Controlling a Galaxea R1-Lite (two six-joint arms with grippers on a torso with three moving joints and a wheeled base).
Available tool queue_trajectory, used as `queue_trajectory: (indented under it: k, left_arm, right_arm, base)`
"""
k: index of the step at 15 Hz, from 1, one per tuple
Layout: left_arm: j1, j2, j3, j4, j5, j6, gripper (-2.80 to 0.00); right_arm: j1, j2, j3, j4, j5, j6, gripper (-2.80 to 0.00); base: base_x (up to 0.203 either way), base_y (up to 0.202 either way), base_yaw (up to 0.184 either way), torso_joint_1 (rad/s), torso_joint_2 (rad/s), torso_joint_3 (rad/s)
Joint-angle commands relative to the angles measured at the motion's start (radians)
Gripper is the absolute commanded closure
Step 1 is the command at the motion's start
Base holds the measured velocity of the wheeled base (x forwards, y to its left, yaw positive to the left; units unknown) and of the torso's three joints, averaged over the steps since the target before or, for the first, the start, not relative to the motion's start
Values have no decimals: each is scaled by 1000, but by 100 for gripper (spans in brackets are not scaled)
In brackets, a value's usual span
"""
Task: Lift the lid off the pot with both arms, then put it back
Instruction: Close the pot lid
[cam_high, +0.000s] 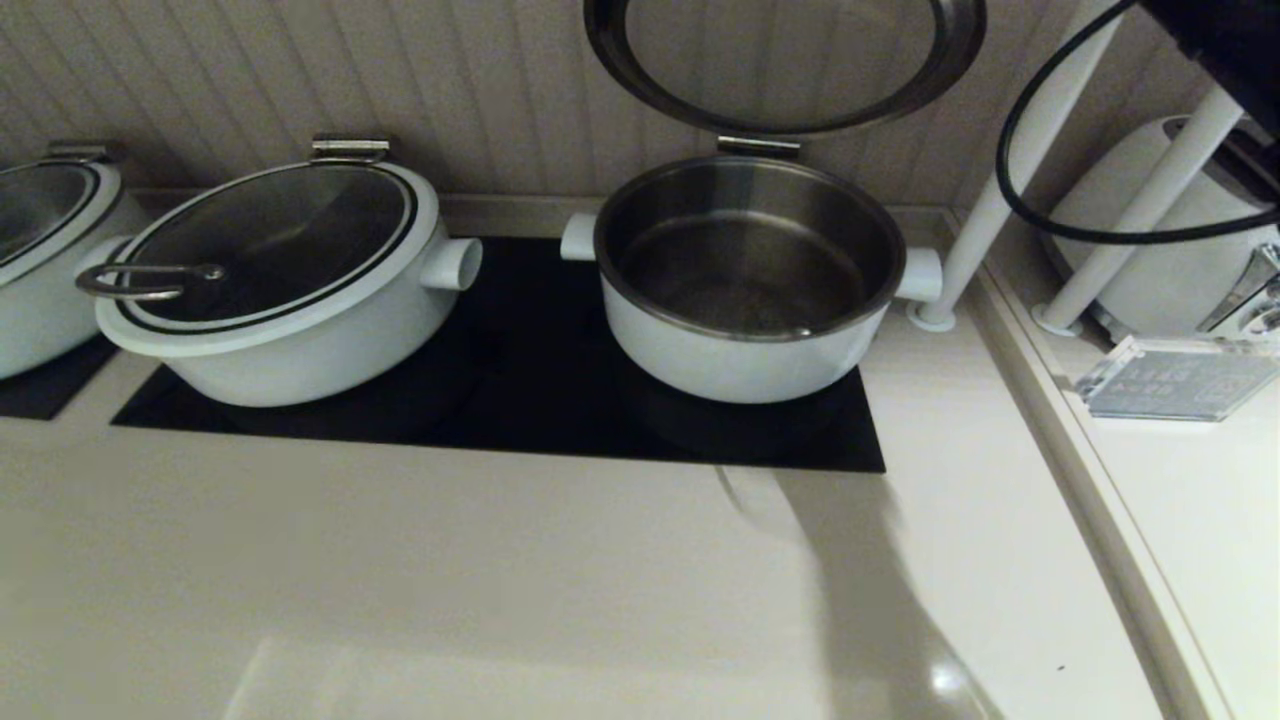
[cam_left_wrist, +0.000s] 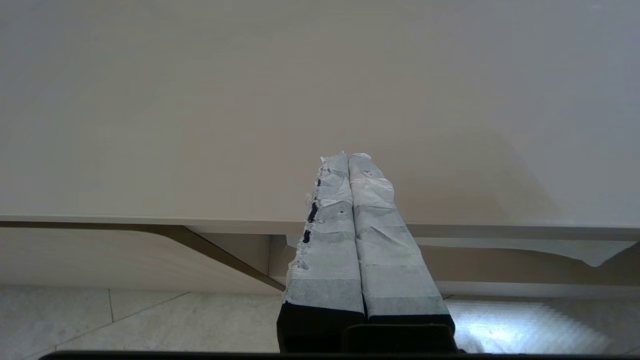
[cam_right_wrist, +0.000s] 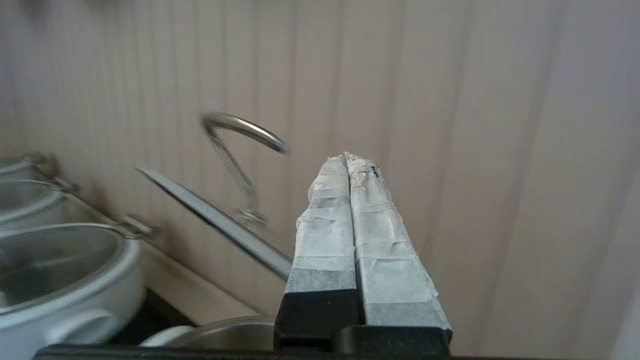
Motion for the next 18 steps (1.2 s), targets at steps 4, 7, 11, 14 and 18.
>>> queue_trajectory:
  k: [4,7,11,14,18]
  left_arm:
    - [1,0,-1,2,-1,0,0]
    - [-1,0,-1,2,-1,1,0]
    - [1,0,0,2,-1,0,0]
    - [1,0,0,2,-1,-1,0]
    - [-1,0,0,2,-1,1,0]
  right_arm:
    - [-84,109,-88,-5,84,0,0]
    - [-87,130,-90,-15,101,-4,0]
    - [-81,149,-80,-67,108,-24,0]
    - [-74,154,-77,-74,115,-24,0]
    - [-58,186,-75,-114,120,-30,0]
  base:
    - [0,0,0,0,0,0]
    - [0,0,0,0,0,0]
    - [0,0,0,0,0,0]
    - [0,0,0,0,0,0]
    - [0,0,0,0,0,0]
